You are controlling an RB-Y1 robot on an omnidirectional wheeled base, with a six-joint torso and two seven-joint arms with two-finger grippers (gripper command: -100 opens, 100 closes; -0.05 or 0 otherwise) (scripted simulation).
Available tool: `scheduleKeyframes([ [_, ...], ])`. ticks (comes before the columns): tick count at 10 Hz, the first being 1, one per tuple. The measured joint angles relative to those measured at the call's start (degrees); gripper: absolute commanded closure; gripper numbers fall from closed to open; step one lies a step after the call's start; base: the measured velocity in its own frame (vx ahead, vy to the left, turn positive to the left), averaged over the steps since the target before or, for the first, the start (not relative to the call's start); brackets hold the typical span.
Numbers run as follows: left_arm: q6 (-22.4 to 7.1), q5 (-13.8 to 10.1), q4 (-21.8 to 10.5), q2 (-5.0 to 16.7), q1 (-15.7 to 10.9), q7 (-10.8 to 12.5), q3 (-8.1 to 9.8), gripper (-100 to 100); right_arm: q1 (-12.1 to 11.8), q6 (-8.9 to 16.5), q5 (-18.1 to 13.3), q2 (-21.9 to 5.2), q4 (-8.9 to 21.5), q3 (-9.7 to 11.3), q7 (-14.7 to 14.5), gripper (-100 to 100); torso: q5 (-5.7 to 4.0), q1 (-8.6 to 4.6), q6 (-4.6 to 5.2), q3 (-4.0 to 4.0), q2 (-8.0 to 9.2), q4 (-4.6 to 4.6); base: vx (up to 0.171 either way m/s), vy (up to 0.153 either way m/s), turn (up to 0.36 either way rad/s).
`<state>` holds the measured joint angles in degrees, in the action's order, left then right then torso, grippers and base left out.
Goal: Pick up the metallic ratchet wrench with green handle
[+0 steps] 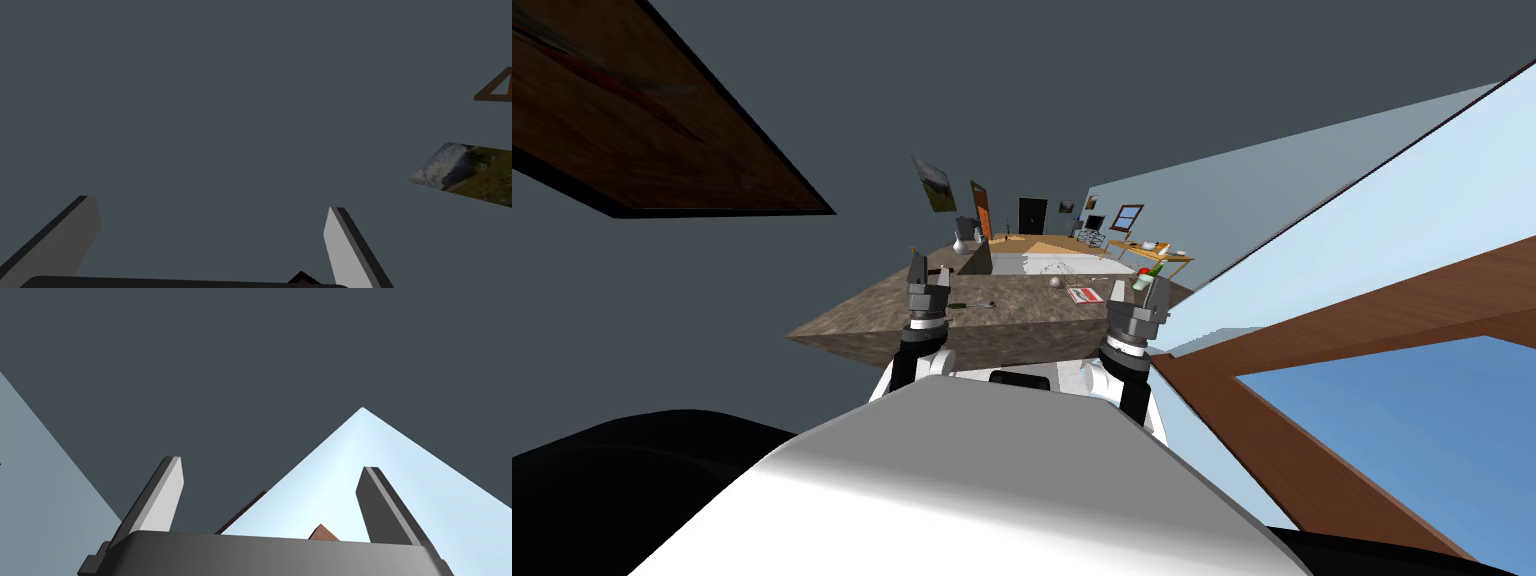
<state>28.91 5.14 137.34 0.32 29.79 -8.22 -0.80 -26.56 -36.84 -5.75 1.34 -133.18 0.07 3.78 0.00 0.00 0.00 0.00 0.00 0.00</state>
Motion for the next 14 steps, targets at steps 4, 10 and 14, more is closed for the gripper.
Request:
scheduleKeyframes([
  [4,-4.87,-1.08,-1.33,5.03,-2.69,0.51,1.01,-100,0.00,0.00,0.00,0.00,0.00,0.00,0.00,0,-0.01,-0.07,0.00,0.03,0.06,0.01,-0.018,-0.019,0.032],
  [10,-13.57,-3.40,-4.34,10.72,-8.01,1.69,3.14,-100,0.00,0.00,0.00,0.00,0.00,0.00,0.00,0,-0.01,-0.07,0.00,0.04,0.08,0.02,-0.020,-0.018,0.031],
  [14,-19.77,-4.86,-6.39,13.51,-11.47,2.38,4.36,-100,0.00,0.00,0.00,0.00,0.00,0.00,0.00,0,-0.01,-0.06,0.00,0.02,0.04,0.01,-0.018,-0.018,0.030],
])
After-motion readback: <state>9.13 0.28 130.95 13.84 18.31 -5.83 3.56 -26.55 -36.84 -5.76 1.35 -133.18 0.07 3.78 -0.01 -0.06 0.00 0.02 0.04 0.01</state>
